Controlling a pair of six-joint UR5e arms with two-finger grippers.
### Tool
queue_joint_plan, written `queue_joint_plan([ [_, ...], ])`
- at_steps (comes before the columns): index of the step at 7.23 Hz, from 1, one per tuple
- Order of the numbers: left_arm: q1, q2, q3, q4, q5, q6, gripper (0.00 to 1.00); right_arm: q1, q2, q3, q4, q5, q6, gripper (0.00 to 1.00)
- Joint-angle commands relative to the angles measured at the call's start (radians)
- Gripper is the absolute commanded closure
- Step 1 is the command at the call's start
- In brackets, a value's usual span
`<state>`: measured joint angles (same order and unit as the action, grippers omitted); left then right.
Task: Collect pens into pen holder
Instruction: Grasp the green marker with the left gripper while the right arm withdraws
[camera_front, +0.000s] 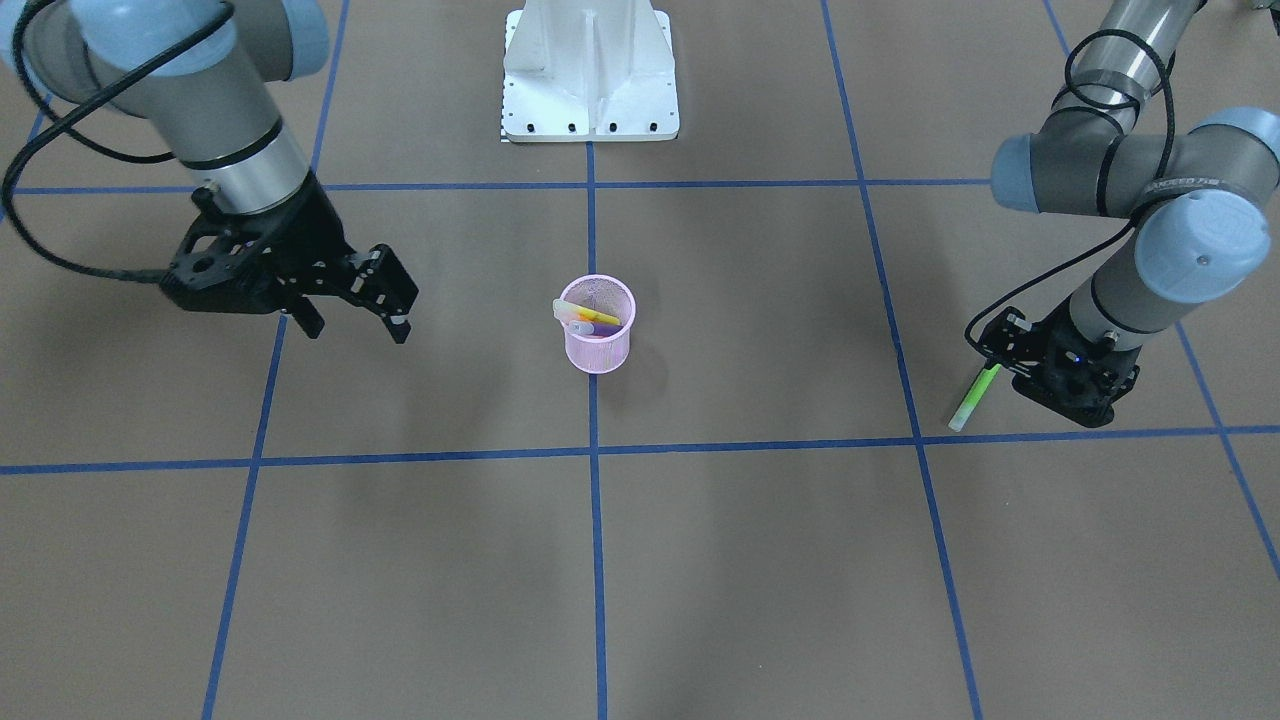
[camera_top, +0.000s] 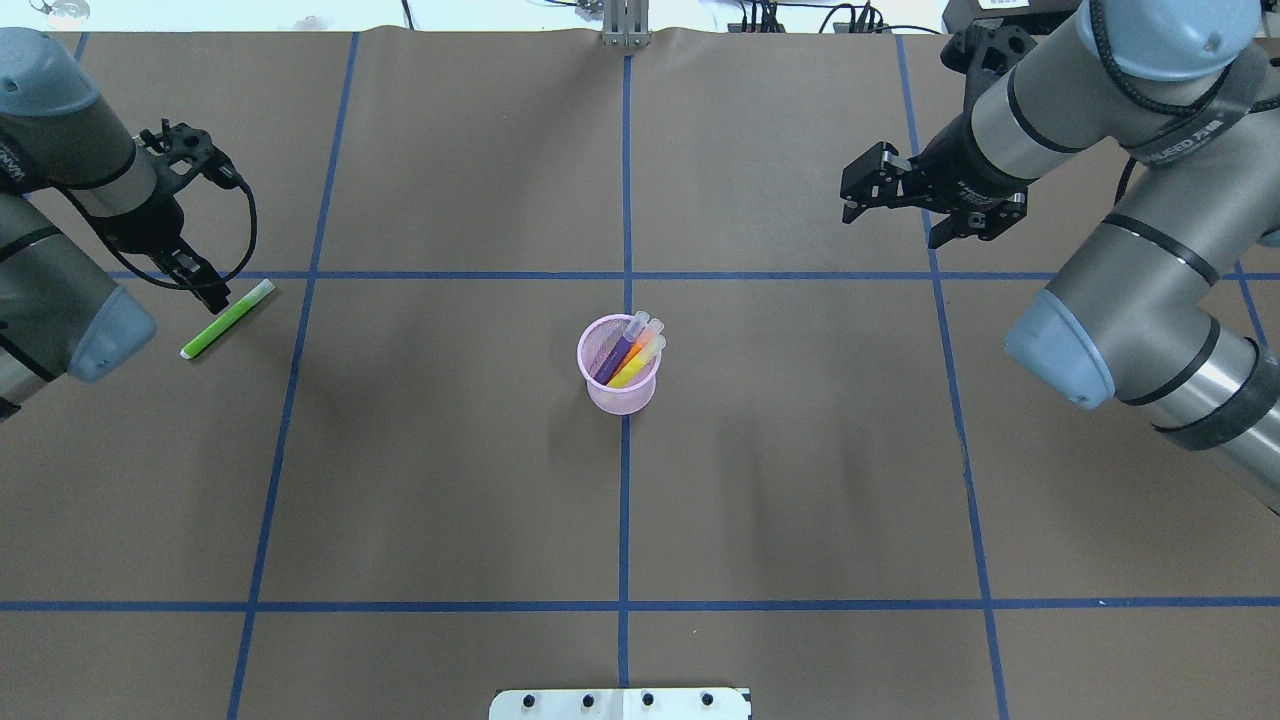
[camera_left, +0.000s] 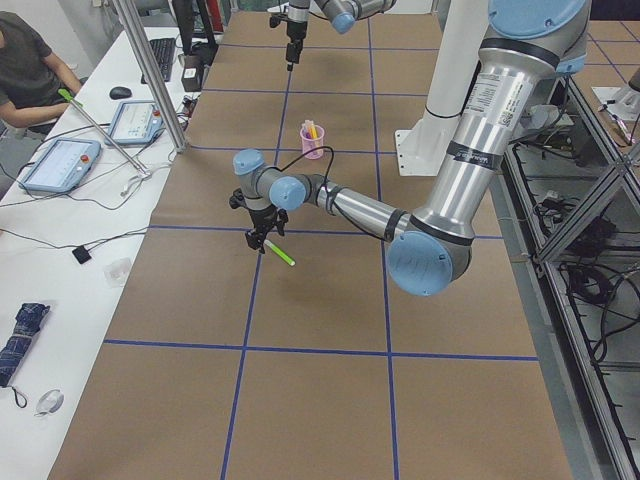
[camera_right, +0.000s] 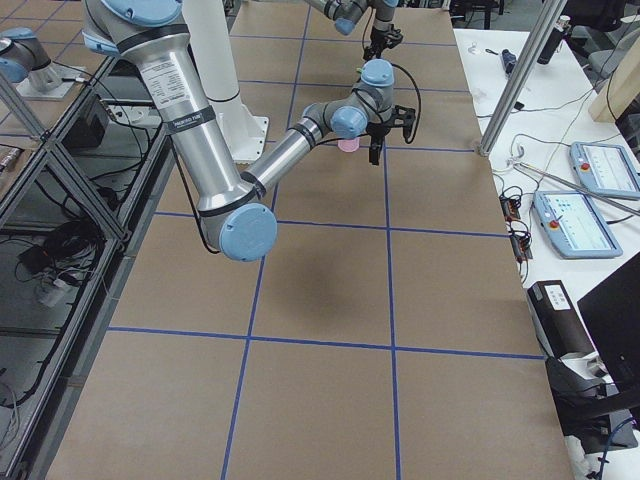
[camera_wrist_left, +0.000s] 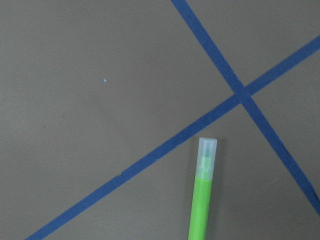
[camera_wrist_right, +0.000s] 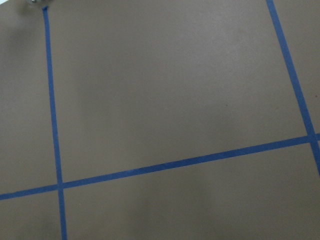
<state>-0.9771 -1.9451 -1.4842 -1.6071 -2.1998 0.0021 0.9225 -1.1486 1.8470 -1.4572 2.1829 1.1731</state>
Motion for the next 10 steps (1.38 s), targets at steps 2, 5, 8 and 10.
queue_joint_plan([
  [2, 0.052, -0.037, 0.048, -0.005, -0.009, 0.009, 0.0, 0.015, -0.016, -0.005, 0.001, 0.028, -0.018, 0.0],
  [5, 0.066, -0.047, 0.061, -0.007, -0.003, 0.009, 0.1, 0.013, -0.017, -0.006, 0.001, 0.023, -0.016, 0.0],
  [8, 0.067, -0.052, 0.084, -0.005, -0.001, 0.007, 0.25, 0.013, -0.017, -0.006, 0.001, 0.021, -0.013, 0.0],
  [10, 0.067, -0.061, 0.094, -0.004, -0.001, 0.009, 0.29, 0.013, -0.017, -0.005, 0.001, 0.021, -0.009, 0.0],
])
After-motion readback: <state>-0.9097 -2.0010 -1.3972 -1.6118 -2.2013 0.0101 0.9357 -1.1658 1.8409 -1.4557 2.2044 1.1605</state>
